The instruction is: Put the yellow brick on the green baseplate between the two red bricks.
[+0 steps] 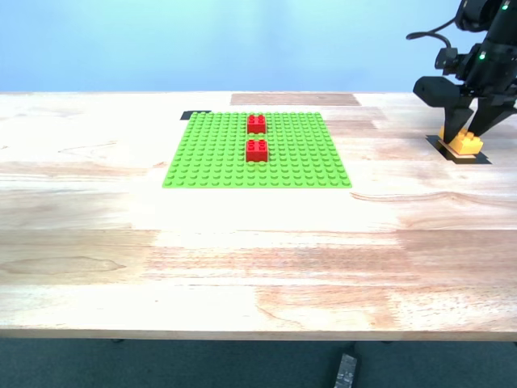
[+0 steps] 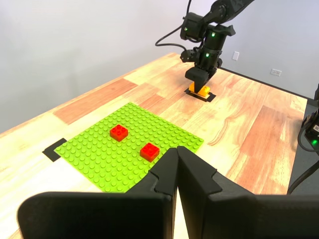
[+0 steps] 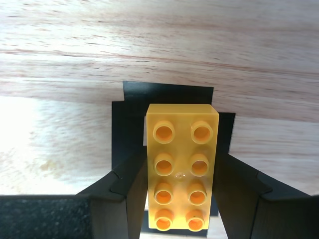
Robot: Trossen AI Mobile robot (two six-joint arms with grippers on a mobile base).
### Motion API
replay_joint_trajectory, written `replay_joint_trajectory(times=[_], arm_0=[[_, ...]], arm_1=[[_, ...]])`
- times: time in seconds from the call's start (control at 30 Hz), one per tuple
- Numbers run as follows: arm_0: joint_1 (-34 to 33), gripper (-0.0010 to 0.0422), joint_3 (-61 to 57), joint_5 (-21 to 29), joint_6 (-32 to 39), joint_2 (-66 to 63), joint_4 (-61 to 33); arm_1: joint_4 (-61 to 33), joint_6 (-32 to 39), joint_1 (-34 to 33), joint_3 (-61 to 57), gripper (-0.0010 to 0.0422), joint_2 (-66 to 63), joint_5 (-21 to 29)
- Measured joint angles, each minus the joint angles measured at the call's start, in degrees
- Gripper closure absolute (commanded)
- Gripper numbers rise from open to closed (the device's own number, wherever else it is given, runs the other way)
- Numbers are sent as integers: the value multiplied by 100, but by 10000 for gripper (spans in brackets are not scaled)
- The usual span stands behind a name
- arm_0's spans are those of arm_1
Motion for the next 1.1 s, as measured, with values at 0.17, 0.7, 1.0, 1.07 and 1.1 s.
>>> replay_joint_trajectory(times=[0.17,0.7,1.0,1.07,1.1], arm_0=[[0,412,-87,-2,0,0,9],[0,413,-243,-59,0,11,9],[0,413,-245,-50,0,11,2],[0,412,-245,-50,-2,11,-9],[0,413,-245,-50,-2,9,-13]], arm_1=[[4,-170,87,0,389,-348,-59],[-264,-1399,2271,1036,393,-1635,-640],[-1128,-2629,3451,2441,393,-573,-601],[-1209,-2820,3661,2612,393,-317,-590],[-1215,-2892,3759,2697,393,-192,-579]])
